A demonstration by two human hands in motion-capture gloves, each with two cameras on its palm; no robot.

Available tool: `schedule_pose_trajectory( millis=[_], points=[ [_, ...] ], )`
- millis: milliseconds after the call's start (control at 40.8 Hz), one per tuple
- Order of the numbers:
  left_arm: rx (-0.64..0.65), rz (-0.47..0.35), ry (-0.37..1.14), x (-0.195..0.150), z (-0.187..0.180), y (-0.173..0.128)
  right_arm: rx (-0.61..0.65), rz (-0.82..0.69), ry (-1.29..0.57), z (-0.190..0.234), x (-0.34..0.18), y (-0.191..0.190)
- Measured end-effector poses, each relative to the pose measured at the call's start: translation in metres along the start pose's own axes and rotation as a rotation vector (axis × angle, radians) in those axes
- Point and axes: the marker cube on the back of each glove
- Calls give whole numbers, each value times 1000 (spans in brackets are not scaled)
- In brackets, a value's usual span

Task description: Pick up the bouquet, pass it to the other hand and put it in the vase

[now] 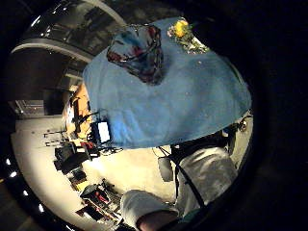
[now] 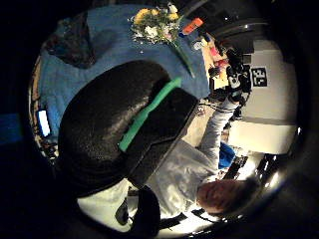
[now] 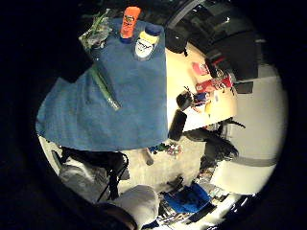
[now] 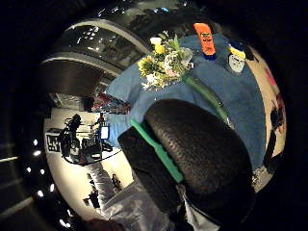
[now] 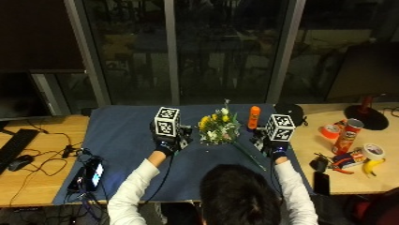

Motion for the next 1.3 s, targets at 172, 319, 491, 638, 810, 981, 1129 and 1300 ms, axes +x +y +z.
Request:
schedule_pose_trajectory(
  millis=[172,319,491,638,810,981,1129,1300],
  points=[
    [35,-11,-8,-7,-11,8,25,3,5,-5,-6,-2],
    [67,30,-30,-12,-3,12,-4,0,-15,-7,-18,-6],
    [80,67,0,-6,12,8,-22,51,27,-14,-25,-7],
    [101,72,36,-2,17,3,-70,143,20,-20,-19,-16],
    [111,100,56,4,18,-2,-163,281,-43,-3,-3,-41],
    [94,109,67,6,24,-7,-237,409,-85,49,20,-70],
    [72,96,75,2,27,-5,-279,448,-94,85,20,-66],
    [48,76,85,-7,34,-10,-286,509,-27,134,15,-48]
  ],
)
